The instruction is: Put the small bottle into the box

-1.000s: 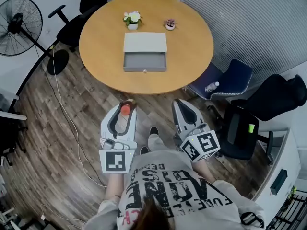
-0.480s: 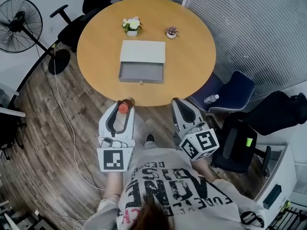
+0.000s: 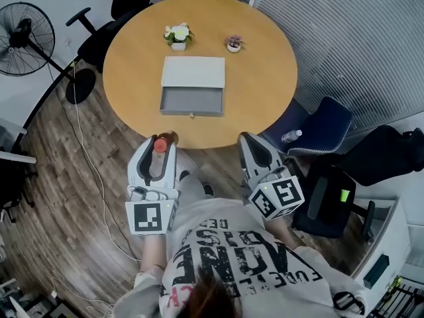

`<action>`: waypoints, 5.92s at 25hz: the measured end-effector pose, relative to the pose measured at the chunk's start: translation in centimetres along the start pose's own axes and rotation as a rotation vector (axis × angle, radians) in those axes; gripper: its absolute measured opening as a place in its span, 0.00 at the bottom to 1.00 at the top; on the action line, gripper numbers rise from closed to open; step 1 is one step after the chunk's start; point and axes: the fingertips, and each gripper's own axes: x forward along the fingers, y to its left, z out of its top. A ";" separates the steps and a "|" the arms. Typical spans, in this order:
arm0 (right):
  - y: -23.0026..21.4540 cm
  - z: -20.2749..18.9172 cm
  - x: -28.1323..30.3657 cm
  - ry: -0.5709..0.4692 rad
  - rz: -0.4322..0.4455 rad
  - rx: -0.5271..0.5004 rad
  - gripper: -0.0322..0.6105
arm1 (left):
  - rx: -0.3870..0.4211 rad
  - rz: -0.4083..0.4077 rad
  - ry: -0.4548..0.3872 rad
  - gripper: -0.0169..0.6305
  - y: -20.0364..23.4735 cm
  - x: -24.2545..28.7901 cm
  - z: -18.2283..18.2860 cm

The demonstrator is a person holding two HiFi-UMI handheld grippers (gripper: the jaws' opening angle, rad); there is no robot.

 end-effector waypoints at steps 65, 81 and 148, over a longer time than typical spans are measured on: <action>-6.6 3.7 17.9 -0.009 -0.161 0.036 0.07 | -0.032 -0.149 0.041 0.26 11.1 17.8 -0.5; -7.4 3.5 16.9 -0.009 -0.192 0.058 0.07 | -0.017 -0.201 -0.010 0.26 10.6 18.7 3.7; -9.8 1.2 13.8 0.040 -0.406 0.083 0.07 | 0.028 -0.509 0.322 0.26 1.3 23.7 -19.3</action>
